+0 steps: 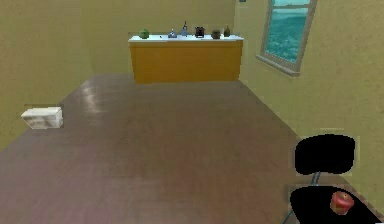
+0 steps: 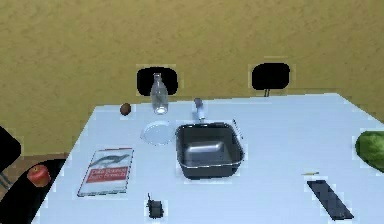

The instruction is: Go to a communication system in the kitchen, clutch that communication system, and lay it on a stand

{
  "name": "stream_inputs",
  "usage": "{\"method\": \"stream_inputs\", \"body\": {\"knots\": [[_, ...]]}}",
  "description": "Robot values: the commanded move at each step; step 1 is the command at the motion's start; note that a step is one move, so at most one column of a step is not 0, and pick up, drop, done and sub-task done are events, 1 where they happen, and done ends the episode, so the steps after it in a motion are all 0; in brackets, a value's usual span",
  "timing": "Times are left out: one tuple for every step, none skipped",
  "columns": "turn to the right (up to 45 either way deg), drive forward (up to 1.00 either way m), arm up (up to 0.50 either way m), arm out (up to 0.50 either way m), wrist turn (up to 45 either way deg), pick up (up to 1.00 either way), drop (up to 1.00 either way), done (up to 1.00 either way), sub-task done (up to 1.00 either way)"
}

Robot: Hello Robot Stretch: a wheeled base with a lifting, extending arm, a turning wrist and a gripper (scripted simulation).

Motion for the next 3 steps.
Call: {"method": "stream_inputs", "body": {"knots": [[0.0,0.0,0.5,0.0,0.0,0.0,0.0,0.0,0.0],[0.0,0.0,0.32,0.0,0.0,0.0,0.0,0.0,0.0],[0.0,0.0,0.0,0.12,0.0,0.0,0.0,0.0,0.0]]}}
